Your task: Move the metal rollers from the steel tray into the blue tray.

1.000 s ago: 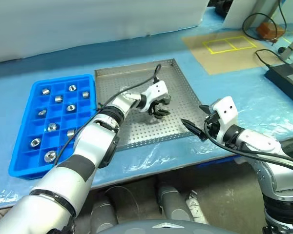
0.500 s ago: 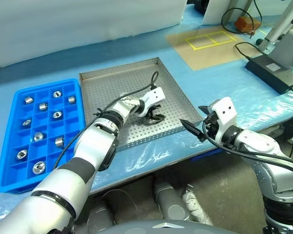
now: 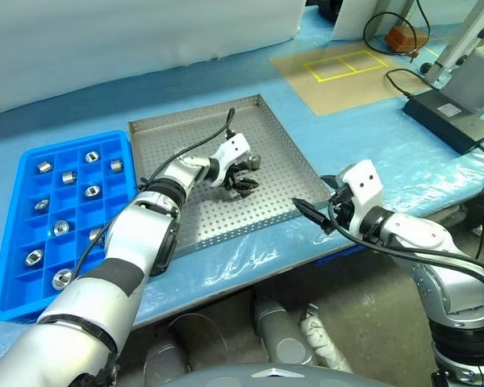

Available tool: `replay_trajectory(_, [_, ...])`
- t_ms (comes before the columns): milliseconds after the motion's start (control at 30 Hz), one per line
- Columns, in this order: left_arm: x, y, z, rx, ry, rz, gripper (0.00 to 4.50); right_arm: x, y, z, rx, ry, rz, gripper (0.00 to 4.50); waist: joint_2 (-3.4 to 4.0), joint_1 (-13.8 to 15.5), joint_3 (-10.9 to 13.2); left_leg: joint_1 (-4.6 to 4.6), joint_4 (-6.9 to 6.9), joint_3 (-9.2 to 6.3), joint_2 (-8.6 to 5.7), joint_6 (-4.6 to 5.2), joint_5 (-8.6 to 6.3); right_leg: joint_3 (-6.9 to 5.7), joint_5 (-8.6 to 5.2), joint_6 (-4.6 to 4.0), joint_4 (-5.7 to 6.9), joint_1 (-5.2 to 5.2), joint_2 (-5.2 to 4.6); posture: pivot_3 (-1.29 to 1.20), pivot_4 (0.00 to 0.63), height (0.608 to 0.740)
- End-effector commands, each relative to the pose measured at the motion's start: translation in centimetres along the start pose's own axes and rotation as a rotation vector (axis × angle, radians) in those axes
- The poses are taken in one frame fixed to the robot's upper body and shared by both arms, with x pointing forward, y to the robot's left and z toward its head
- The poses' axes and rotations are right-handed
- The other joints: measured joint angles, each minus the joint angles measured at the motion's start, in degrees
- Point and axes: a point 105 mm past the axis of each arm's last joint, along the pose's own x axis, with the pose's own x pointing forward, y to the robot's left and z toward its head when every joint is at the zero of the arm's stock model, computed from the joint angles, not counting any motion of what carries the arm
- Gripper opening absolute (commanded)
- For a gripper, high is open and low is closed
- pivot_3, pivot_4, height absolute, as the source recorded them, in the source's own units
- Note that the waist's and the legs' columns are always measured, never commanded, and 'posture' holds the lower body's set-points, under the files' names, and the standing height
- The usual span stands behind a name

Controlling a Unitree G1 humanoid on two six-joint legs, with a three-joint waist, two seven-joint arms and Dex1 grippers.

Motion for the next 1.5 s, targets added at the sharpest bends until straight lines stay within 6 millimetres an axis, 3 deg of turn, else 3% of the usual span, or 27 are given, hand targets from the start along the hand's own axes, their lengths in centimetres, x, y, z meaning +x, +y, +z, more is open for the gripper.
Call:
replay_trajectory(33, [0.1,-0.1,-0.6,0.000,0.020,0.010,3.22,-0.1,-0.1,0.9,-0.034,-0.032,0.009,4.50,0.00,0.00,0.00,0.01,0.00,0.00,0.00,0.00,0.00,0.00,0.00,0.00,0.00,0.00,0.00,-0.81,0.150,0.740])
replay_trajectory(233, [1.3,-1.3,-1.6,0.011,0.051,-0.015,3.22,-0.1,-0.1,0.8,-0.038,-0.027,0.016,4.50,0.01,0.10,-0.01,0.03,0.00,-0.03,0.01,0.01,0.00,-0.06,0.00,0.00,-0.01,0.09,-0.03,-0.81,0.150,0.740])
replay_trajectory(433, [1.0,-0.6,-2.6,-0.011,0.080,0.046,3.22,-0.2,0.0,0.7,-0.036,-0.027,0.005,4.50,0.05,-0.09,-0.03,0.36,-0.03,-0.04,0.02,0.11,-0.08,-0.17,0.00,-0.01,-0.48,0.67,-0.06,-0.82,0.150,0.740])
replay_trajectory(533, [0.7,-0.7,-3.0,-0.006,0.086,0.032,2.62,-0.2,0.0,0.6,-0.032,-0.025,0.002,4.50,0.05,-0.20,-0.03,0.33,-0.03,-0.03,-0.12,0.25,-0.16,-0.17,0.02,-0.03,-0.65,0.73,-0.20,-0.82,0.150,0.740])
replay_trajectory(633, [0.6,-0.1,-3.3,0.018,0.121,0.087,1.71,-0.1,-0.1,0.7,-0.032,-0.029,0.002,4.50,0.07,-0.37,-0.04,0.31,-0.04,-0.03,-0.23,0.36,-0.23,-0.17,0.02,-0.03,-0.70,0.73,-0.31,-0.82,0.150,0.740])
replay_trajectory(933, [-0.4,1.5,-2.1,0.040,0.083,0.159,1.74,0.5,0.1,1.1,-0.037,-0.041,0.029,4.50,0.07,-1.40,-0.04,0.20,0.01,-0.03,-0.70,0.59,-0.36,-0.20,0.02,-0.02,-0.80,0.79,-0.83,-0.78,0.150,0.740])
replay_trajectory(1100, [-2.5,2.9,1.6,0.050,-0.055,0.123,1.74,0.8,0.5,2.4,-0.044,-0.077,0.084,4.50,0.10,-1.84,-0.02,0.11,-0.02,-0.03,-0.72,0.60,-0.36,-0.20,0.02,0.01,-0.80,0.66,-0.85,-0.75,0.150,0.740])
replay_trajectory(1267, [-6.4,5.3,5.5,0.113,-0.170,0.176,1.74,1.8,0.7,3.3,-0.082,-0.088,0.143,4.50,0.11,-0.99,0.00,-0.33,-0.03,-0.08,-0.71,0.87,-0.29,-0.30,0.04,0.04,-0.84,0.36,-0.88,-0.69,0.150,0.740])
replay_trajectory(1500, [-12.3,7.5,6.2,0.194,-0.209,0.234,1.74,4.8,2.1,5.1,-0.124,-0.146,0.286,4.50,0.16,0.76,0.08,-0.20,-0.22,-0.04,-0.64,0.85,-0.27,-0.32,0.04,0.04,-0.71,0.29,-0.84,-0.51,0.150,0.740])
